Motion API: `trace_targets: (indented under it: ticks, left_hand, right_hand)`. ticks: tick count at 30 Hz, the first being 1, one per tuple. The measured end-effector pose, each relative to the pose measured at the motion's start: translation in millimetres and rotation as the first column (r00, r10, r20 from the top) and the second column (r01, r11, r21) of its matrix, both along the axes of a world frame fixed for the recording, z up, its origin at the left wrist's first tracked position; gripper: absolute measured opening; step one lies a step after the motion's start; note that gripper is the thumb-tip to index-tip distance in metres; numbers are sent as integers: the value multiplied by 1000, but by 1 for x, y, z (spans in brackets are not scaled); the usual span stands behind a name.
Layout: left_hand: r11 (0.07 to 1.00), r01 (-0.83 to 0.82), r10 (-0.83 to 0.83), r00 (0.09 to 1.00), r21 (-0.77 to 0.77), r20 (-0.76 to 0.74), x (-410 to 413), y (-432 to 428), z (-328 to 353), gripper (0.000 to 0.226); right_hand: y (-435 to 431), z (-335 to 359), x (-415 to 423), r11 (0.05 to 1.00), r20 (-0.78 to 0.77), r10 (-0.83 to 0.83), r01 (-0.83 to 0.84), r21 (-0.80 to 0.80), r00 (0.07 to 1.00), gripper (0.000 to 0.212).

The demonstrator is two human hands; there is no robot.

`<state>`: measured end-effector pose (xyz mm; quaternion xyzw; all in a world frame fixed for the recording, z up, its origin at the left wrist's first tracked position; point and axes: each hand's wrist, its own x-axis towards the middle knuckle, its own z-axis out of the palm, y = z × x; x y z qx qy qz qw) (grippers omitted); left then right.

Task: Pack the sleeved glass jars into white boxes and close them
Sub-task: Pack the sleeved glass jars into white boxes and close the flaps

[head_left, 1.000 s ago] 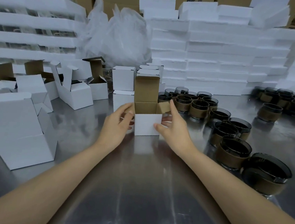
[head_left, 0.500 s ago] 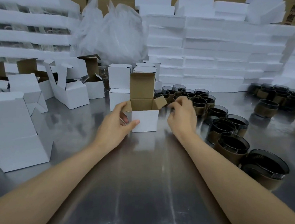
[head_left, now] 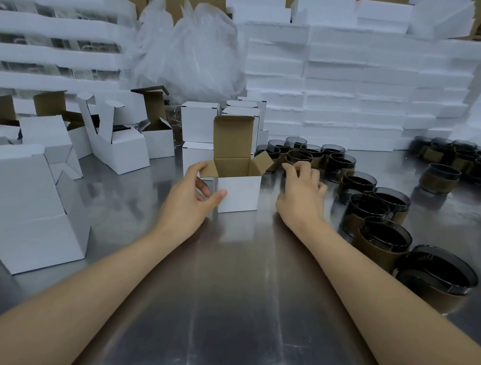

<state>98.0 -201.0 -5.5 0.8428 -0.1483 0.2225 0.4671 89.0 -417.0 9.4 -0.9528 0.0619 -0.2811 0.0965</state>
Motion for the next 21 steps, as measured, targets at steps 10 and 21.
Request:
trace_targets:
  ticks: [10,21]
  left_hand:
    - [1000,7,-7,1000,-17,-29,-3,0,1,60]
    - [1000,9,-10,999,-3,-51,-8,0,5,59]
  right_hand:
    - [1,-5,2,940,-5,114,-106,324,994,78]
    - [-4,-5,5,802,100,181,-205,561,978,54]
